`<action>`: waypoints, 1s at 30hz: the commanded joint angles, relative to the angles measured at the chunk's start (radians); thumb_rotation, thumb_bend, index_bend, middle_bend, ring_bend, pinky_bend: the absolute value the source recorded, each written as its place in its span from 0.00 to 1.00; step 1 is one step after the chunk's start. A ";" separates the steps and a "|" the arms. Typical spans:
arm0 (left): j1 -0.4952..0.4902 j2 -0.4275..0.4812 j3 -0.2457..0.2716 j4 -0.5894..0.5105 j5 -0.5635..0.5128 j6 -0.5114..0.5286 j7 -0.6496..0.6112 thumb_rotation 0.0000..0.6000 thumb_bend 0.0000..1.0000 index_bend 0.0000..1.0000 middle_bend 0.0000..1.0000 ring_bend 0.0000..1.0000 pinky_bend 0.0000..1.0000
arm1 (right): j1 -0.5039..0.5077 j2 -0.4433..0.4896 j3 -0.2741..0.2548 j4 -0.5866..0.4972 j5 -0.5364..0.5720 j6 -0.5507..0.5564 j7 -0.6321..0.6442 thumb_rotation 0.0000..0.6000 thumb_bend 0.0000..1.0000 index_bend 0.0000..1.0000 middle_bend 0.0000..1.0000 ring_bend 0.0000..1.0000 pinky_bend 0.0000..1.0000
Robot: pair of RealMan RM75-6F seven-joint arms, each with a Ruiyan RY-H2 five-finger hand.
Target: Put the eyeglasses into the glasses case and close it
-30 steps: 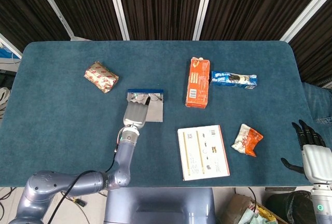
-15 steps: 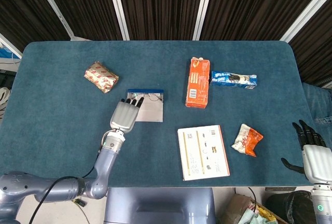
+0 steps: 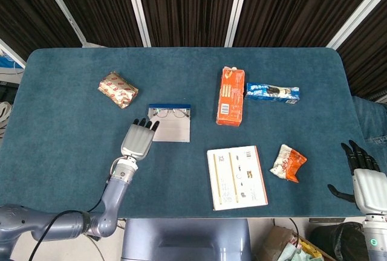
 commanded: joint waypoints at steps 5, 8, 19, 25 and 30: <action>-0.011 -0.066 -0.011 0.082 0.005 -0.029 0.004 1.00 0.16 0.13 0.24 0.21 0.40 | 0.000 0.001 0.002 -0.002 0.005 -0.002 0.002 1.00 0.24 0.06 0.03 0.10 0.16; -0.018 -0.095 -0.021 0.123 0.001 -0.041 0.011 1.00 0.16 0.14 0.26 0.23 0.40 | 0.000 0.002 0.002 -0.004 0.008 -0.005 0.004 1.00 0.24 0.06 0.04 0.10 0.16; -0.034 -0.153 -0.044 0.204 -0.002 -0.085 0.023 1.00 0.21 0.21 0.31 0.25 0.33 | 0.000 0.002 0.003 -0.006 0.013 -0.007 0.008 1.00 0.24 0.06 0.04 0.11 0.16; -0.039 -0.170 -0.054 0.226 0.002 -0.096 0.025 1.00 0.25 0.24 0.33 0.25 0.32 | 0.001 0.003 0.004 -0.007 0.015 -0.008 0.008 1.00 0.24 0.06 0.04 0.11 0.16; -0.042 -0.185 -0.063 0.250 0.007 -0.093 0.031 1.00 0.25 0.25 0.33 0.25 0.31 | 0.001 0.004 0.004 -0.007 0.014 -0.008 0.010 1.00 0.24 0.06 0.04 0.11 0.16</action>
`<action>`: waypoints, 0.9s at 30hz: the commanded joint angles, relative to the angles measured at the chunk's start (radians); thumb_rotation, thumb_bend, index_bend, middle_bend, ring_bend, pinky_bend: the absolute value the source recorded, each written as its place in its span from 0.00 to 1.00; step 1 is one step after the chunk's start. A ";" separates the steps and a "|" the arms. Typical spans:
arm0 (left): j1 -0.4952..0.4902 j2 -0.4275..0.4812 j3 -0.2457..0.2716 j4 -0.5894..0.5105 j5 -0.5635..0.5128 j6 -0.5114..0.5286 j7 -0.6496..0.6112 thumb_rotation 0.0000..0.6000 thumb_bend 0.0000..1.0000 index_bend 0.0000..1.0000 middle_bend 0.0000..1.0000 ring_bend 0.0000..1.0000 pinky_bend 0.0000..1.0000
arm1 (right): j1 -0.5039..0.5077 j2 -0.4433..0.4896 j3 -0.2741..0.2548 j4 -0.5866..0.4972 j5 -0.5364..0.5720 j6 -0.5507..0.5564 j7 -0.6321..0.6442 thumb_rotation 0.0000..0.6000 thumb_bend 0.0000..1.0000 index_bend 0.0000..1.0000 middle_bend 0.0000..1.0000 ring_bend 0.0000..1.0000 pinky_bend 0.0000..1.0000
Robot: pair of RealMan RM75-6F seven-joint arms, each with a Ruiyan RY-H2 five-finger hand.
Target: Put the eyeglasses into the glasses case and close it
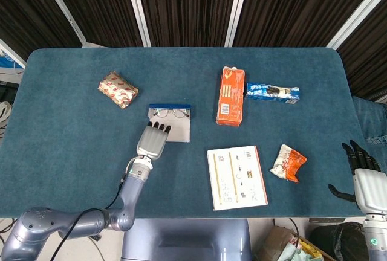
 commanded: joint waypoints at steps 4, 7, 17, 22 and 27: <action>-0.005 -0.020 -0.009 0.036 0.008 0.000 0.007 1.00 0.25 0.27 0.34 0.25 0.31 | 0.000 0.000 0.000 0.000 0.000 -0.001 0.000 1.00 0.24 0.06 0.04 0.11 0.16; -0.007 -0.028 -0.013 0.053 0.014 -0.002 0.007 1.00 0.25 0.30 0.34 0.25 0.31 | 0.000 0.000 0.000 0.000 0.001 0.000 0.000 1.00 0.24 0.06 0.04 0.11 0.16; -0.004 -0.044 -0.019 0.096 0.035 -0.011 -0.003 1.00 0.24 0.32 0.33 0.25 0.31 | 0.000 0.000 0.000 0.000 0.002 -0.001 -0.001 1.00 0.24 0.06 0.04 0.11 0.16; 0.003 -0.045 -0.015 0.102 0.041 -0.020 -0.005 1.00 0.24 0.31 0.32 0.25 0.31 | 0.000 0.000 0.001 0.001 0.002 -0.001 -0.001 1.00 0.24 0.06 0.04 0.11 0.16; 0.007 -0.048 -0.015 0.113 0.047 -0.030 -0.013 1.00 0.24 0.31 0.31 0.25 0.31 | 0.000 0.000 0.000 0.001 0.001 0.000 -0.001 1.00 0.24 0.06 0.04 0.11 0.16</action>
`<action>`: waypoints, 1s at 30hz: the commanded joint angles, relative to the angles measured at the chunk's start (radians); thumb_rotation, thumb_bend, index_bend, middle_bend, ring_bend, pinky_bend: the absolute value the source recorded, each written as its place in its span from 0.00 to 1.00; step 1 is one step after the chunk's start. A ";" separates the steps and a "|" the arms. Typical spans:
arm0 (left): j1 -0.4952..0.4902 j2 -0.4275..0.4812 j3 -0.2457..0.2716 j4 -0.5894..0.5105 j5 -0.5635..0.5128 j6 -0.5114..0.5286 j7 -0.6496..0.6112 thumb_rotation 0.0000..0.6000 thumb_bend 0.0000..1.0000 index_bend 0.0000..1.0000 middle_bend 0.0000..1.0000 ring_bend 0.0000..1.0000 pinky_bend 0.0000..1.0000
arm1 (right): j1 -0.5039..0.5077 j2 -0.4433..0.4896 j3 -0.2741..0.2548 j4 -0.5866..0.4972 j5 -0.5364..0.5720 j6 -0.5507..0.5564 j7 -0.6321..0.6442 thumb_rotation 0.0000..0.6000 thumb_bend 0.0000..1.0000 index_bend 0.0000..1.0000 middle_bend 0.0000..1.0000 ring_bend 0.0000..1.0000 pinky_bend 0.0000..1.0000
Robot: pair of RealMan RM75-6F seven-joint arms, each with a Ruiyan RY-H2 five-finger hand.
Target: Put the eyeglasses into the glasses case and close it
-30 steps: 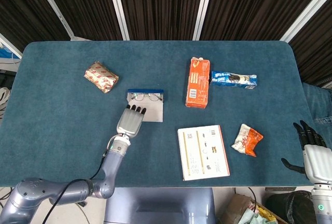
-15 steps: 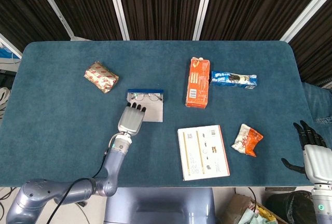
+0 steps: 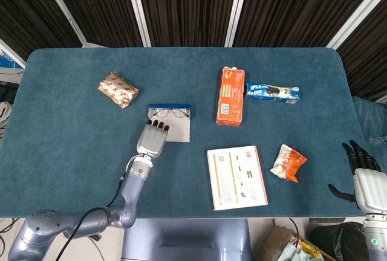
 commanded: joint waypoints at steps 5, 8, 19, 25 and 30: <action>-0.001 -0.014 -0.006 0.030 0.023 -0.002 -0.017 1.00 0.24 0.31 0.31 0.25 0.31 | 0.000 0.000 0.000 0.000 0.000 0.000 0.001 1.00 0.24 0.06 0.04 0.11 0.16; -0.001 -0.023 -0.007 0.046 0.033 -0.003 -0.024 1.00 0.24 0.32 0.31 0.25 0.31 | 0.000 0.000 0.000 0.000 0.000 0.000 0.001 1.00 0.24 0.06 0.04 0.11 0.16; -0.002 -0.050 -0.022 0.091 0.048 -0.005 -0.025 1.00 0.24 0.38 0.31 0.25 0.31 | 0.000 0.001 0.000 -0.001 0.001 -0.001 0.002 1.00 0.24 0.06 0.04 0.11 0.16; -0.001 -0.060 -0.031 0.109 0.056 -0.003 -0.026 1.00 0.24 0.39 0.31 0.25 0.31 | 0.000 0.001 0.000 -0.001 0.001 -0.001 0.002 1.00 0.24 0.06 0.04 0.11 0.16; -0.001 -0.066 -0.040 0.119 0.065 0.001 -0.034 1.00 0.24 0.39 0.31 0.25 0.31 | 0.000 0.001 0.000 -0.001 0.002 -0.001 0.002 1.00 0.24 0.06 0.04 0.11 0.16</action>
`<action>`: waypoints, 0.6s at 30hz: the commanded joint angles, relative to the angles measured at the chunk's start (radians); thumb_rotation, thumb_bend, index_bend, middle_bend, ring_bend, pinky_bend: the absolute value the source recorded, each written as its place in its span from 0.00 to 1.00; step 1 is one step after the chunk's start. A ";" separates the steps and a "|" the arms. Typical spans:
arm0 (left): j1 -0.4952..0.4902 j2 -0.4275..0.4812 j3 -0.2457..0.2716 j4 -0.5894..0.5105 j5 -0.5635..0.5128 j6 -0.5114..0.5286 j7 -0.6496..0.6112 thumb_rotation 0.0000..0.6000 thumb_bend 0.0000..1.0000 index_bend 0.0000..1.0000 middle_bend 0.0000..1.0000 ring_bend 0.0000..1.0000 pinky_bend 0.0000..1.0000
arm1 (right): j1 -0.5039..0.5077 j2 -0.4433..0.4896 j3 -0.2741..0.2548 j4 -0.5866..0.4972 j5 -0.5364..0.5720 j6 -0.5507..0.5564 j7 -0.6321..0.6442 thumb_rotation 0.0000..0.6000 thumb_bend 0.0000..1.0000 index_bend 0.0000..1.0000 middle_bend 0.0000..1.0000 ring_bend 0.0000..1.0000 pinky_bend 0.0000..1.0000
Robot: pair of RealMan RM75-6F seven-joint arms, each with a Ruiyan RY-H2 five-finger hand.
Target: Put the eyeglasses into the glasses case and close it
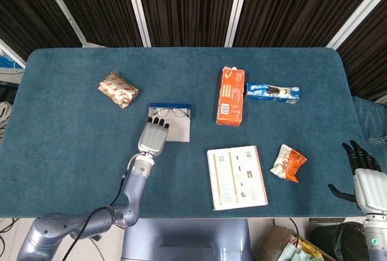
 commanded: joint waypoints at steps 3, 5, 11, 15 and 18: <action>0.000 -0.007 -0.010 0.007 0.008 0.006 -0.008 1.00 0.24 0.39 0.31 0.25 0.31 | 0.000 0.000 0.000 0.000 0.000 0.000 0.001 1.00 0.24 0.06 0.04 0.11 0.16; 0.000 -0.010 -0.014 0.007 0.012 0.008 -0.013 1.00 0.25 0.40 0.31 0.25 0.31 | 0.000 0.000 0.000 -0.001 0.000 0.000 0.001 1.00 0.24 0.06 0.04 0.11 0.16; -0.007 -0.020 -0.031 0.019 0.015 0.015 -0.003 1.00 0.25 0.40 0.31 0.25 0.31 | 0.000 0.001 0.000 -0.002 0.000 -0.001 0.002 1.00 0.24 0.06 0.04 0.11 0.16; -0.012 -0.026 -0.041 0.027 0.021 0.017 -0.004 1.00 0.28 0.40 0.32 0.25 0.31 | 0.000 0.001 -0.001 -0.002 0.001 -0.002 0.003 1.00 0.24 0.06 0.04 0.11 0.16; -0.018 -0.029 -0.048 0.034 0.027 0.022 -0.003 1.00 0.28 0.41 0.32 0.25 0.31 | 0.000 0.001 -0.001 -0.003 0.001 -0.003 0.003 1.00 0.24 0.06 0.04 0.11 0.16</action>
